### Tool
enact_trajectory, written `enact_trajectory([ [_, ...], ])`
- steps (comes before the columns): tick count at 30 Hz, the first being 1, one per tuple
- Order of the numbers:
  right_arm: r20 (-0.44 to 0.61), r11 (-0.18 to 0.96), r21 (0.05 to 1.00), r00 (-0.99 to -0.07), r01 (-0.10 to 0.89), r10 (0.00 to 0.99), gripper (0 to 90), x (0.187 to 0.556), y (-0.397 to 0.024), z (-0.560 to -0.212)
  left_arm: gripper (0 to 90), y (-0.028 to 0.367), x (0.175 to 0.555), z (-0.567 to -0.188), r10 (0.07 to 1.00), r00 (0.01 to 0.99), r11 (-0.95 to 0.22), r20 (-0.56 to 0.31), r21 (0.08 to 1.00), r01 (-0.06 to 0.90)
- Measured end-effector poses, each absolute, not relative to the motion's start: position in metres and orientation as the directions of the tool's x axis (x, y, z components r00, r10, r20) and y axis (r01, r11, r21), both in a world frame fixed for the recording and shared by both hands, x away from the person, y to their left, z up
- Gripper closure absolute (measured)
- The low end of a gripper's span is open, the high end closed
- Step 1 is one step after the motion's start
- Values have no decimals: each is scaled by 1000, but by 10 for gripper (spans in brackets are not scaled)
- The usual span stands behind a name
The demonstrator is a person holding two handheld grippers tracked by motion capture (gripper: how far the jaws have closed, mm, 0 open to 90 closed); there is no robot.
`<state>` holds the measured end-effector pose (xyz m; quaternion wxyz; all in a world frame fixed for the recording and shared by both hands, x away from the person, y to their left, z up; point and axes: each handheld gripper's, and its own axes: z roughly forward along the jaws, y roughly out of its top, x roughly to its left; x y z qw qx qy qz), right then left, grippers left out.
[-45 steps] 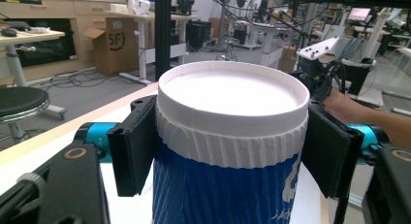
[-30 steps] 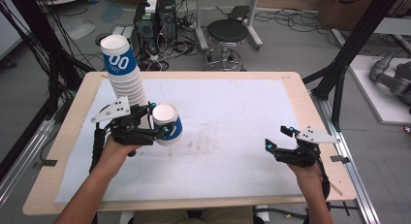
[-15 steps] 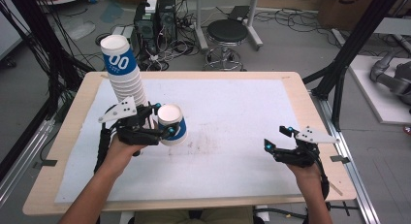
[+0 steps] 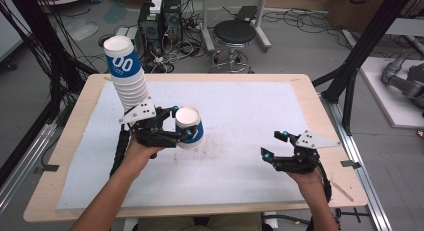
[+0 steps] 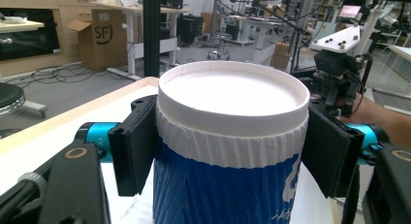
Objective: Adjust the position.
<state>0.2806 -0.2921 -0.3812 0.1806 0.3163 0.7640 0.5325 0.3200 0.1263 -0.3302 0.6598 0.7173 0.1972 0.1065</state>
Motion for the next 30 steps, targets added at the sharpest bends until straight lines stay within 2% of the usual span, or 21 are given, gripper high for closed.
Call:
enact_trajectory([
  [17,84,231,945,-853,232,514,208,282,-245,-377,283,93,327,-340,367,922,-43,-126,987,152],
  [30,81,261,942,-896,212,436,208,293,-222,-377,286,76,327,-343,306,946,-73,-104,988,133],
])
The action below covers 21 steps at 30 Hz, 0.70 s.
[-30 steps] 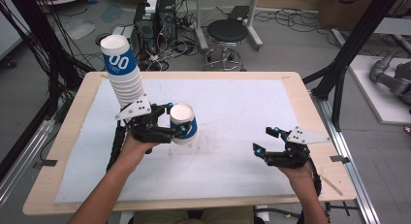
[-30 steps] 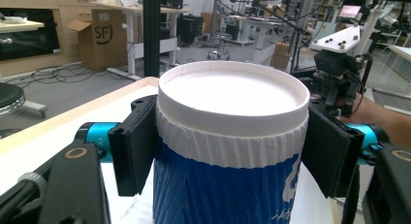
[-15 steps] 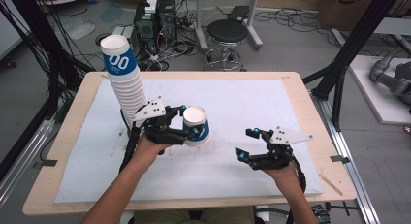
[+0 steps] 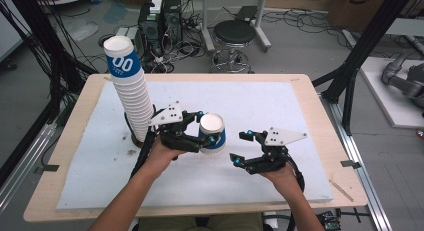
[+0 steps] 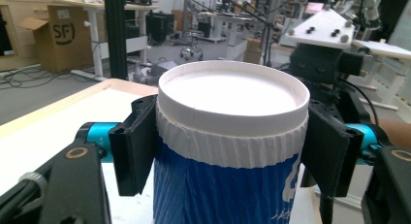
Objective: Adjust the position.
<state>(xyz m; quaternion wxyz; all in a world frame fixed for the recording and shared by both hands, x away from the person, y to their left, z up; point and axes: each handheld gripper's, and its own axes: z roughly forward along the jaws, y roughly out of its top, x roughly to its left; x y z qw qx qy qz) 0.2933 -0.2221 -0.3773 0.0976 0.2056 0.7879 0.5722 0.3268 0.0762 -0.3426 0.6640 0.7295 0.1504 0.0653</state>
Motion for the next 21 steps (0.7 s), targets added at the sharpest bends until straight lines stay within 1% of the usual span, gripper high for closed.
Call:
enact_trajectory([
  [2,81,268,940,-901,211,425,193,297,-216,-378,286,74,327,-344,293,950,-72,-108,988,134],
  [15,81,290,937,-928,195,363,193,302,-195,-379,289,65,323,-346,224,969,-84,-105,988,127],
  [21,95,267,945,-942,187,322,184,304,-192,-380,294,63,322,-347,199,974,-73,-110,989,127],
])
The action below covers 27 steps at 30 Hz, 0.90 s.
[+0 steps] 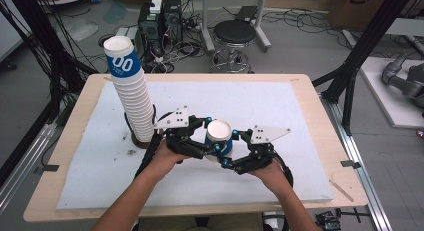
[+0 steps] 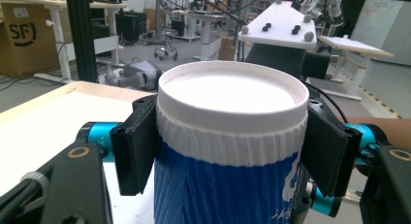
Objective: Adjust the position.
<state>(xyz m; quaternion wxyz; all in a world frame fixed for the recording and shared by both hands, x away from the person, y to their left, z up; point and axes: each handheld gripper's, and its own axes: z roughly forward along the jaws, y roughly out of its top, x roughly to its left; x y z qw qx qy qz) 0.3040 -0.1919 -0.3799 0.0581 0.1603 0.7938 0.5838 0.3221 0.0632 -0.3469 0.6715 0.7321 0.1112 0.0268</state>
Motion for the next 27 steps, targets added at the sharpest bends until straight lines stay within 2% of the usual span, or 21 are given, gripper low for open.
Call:
enact_trajectory([
  [6,109,270,944,-953,188,282,180,307,-186,-382,295,59,319,-347,172,981,-82,-95,991,110],
  [14,102,273,946,-957,178,271,268,306,-188,-379,300,61,319,-345,165,982,-74,-88,992,101],
  [19,95,299,938,-960,175,264,294,305,-189,-378,290,61,318,-346,174,978,-82,-114,988,130],
  [20,87,312,935,-960,170,265,296,305,-190,-377,192,60,318,-346,192,974,-88,-119,986,138],
  [21,84,314,935,-961,167,262,296,305,-190,-376,152,62,319,-346,196,969,-117,-150,978,175],
  [27,60,355,922,-964,154,261,296,306,-195,-369,148,69,320,-347,192,971,-142,-144,975,172],
])
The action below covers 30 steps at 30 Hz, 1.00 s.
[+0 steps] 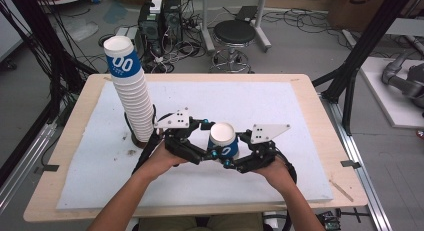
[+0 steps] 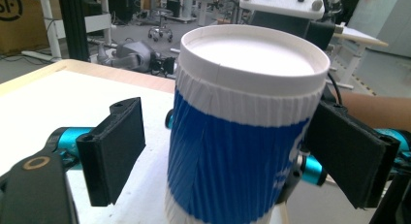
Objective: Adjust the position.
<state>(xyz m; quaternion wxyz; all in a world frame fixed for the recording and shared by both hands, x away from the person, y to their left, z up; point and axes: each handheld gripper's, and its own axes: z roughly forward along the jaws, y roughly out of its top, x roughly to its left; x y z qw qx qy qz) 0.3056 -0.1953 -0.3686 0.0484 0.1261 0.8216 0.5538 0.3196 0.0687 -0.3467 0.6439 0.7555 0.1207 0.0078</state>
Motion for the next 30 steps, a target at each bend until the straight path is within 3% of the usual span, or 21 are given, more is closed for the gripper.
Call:
enact_trajectory([
  [12,-23,544,830,-967,123,253,296,308,-194,-359,149,82,320,-339,195,973,-173,-122,973,156],
  [30,-96,756,653,-986,44,140,295,311,-178,-338,151,77,322,-321,121,990,-366,-73,924,113],
])
